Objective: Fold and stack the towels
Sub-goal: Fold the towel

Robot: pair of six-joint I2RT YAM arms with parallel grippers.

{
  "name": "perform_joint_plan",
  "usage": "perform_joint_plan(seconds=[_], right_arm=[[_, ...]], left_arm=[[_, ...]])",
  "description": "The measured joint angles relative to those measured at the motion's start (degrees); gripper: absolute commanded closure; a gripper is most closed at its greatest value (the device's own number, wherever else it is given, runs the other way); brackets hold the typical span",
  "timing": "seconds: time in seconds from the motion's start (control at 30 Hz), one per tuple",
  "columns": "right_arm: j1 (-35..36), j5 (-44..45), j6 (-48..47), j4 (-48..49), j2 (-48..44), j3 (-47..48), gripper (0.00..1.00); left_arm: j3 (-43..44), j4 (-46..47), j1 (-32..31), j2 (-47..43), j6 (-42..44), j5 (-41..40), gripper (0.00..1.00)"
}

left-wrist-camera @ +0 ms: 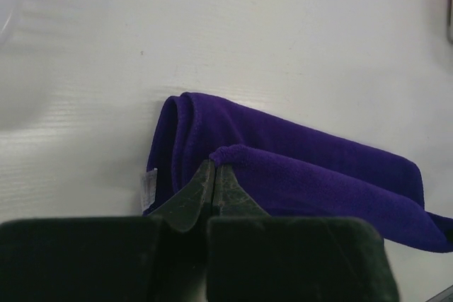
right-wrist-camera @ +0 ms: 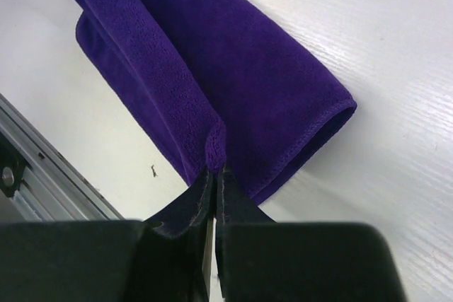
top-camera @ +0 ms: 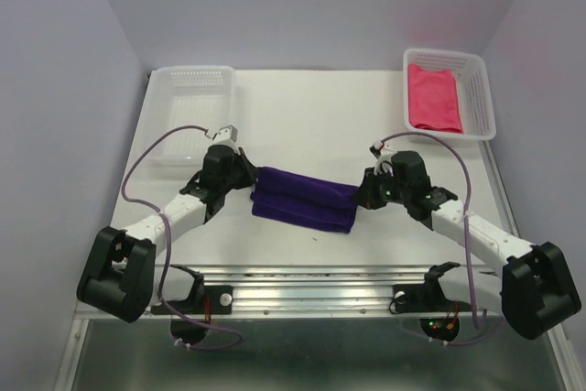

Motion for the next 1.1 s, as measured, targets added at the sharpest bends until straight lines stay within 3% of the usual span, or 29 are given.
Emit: perform_joint_plan(seconds=[0.5, 0.9, 1.1], right_arm=[[3.3, 2.3, 2.2, -0.8, -1.2, -3.1, 0.99], [4.2, 1.7, 4.5, 0.5, -1.3, -7.5, 0.91], [5.9, 0.6, 5.6, 1.2, -0.3, -8.4, 0.8]], left_arm=[[-6.4, 0.0, -0.7, -4.0, -3.9, -0.5, 1.0], [-7.4, -1.0, -0.9, -4.1, -5.1, 0.0, 1.0], [-7.5, -2.4, -0.9, -4.4, -5.5, -0.4, 1.0]])
